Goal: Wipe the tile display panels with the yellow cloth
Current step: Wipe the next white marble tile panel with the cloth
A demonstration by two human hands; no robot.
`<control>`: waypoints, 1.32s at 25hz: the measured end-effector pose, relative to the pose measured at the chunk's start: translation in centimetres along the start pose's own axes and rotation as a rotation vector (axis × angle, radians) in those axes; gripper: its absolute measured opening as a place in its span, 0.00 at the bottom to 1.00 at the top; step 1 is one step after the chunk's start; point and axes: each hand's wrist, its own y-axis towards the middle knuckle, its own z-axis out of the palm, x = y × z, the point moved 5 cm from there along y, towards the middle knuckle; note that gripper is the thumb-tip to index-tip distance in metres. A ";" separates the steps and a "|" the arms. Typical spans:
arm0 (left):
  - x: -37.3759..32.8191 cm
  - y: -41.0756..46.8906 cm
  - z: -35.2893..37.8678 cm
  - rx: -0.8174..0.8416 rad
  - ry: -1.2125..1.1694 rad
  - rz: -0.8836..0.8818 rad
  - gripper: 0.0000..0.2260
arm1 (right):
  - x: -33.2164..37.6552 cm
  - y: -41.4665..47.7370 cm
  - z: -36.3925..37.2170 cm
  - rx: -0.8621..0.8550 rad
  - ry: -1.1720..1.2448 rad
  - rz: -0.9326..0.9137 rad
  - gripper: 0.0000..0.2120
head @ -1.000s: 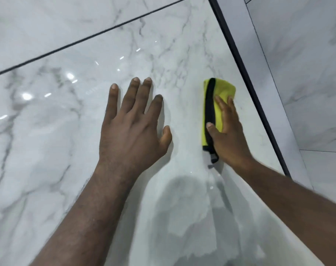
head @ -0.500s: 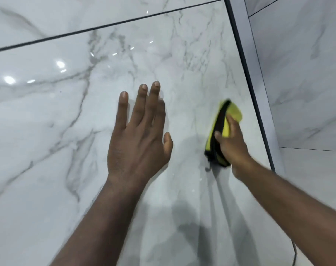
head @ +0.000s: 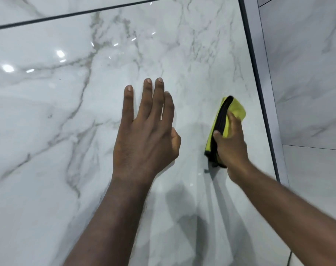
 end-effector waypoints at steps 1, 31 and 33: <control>-0.1 0.0 0.1 0.000 0.003 0.002 0.33 | 0.0 -1.9 0.8 0.030 -0.004 -0.025 0.34; -0.3 -0.1 0.8 -0.008 0.226 -0.016 0.33 | 1.9 8.8 -0.1 -0.080 0.036 -0.502 0.23; -0.4 -0.1 0.7 -0.014 0.249 -0.012 0.33 | -3.2 4.5 0.2 -0.082 0.047 -0.331 0.23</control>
